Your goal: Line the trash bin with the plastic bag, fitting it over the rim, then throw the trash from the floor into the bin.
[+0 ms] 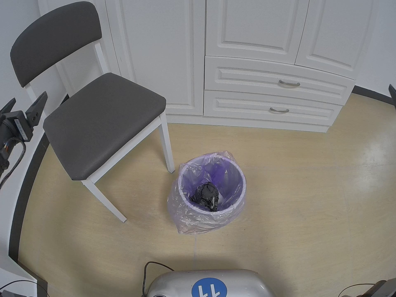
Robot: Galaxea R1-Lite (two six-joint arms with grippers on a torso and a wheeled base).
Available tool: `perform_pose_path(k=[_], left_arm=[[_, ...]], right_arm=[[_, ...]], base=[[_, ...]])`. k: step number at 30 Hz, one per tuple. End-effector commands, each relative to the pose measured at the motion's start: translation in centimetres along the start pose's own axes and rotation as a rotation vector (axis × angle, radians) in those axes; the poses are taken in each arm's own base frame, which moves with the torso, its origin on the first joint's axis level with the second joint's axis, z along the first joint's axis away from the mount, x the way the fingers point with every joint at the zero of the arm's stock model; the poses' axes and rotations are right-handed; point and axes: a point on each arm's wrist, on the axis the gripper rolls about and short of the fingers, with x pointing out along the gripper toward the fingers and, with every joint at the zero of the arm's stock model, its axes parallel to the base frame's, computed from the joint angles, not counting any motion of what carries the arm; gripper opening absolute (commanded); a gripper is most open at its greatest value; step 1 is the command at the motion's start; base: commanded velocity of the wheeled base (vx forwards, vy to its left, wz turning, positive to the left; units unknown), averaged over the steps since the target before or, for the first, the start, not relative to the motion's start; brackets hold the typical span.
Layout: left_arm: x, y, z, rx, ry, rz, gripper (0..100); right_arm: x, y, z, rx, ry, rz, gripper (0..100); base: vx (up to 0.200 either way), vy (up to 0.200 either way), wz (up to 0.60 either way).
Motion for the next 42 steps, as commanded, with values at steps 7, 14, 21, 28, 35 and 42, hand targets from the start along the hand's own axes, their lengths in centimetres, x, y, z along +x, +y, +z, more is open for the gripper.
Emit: perform_pose_path(k=[7,14,21,28,35,42], left_arm=[[-18.1,2.9,8.9,-0.078,-0.152,0.074,100],[-22.2,3.3,8.9,-0.08,-0.164,0.099,100],[-26.3,3.6,8.4,-0.082,-0.18,0.099,100],[-30.1,3.4,6.7,-0.071,-0.191,0.118,100],[-31.7,3.5,5.4,-0.072,-0.185,0.109,100],[-31.2,3.4,4.0,-0.078,-0.118,0.067,100]], right_arm=[[-12.2,-5.1,3.0,0.136,-0.177,-0.157,100],[-16.0,-6.4,2.1,0.138,-0.156,-0.176,100],[-19.9,-7.6,1.1,0.135,-0.143,-0.244,100],[-22.8,-8.1,0.2,0.139,-0.174,-0.279,100],[-23.9,-8.2,-0.1,0.161,-0.188,-0.278,100],[-23.9,-8.0,-0.1,0.172,-0.205,-0.21,100]], base=[[0.0,0.0,0.0],[0.0,0.0,0.0],[0.0,0.0,0.0],[0.0,0.0,0.0],[0.0,0.0,0.0],[0.0,0.0,0.0]])
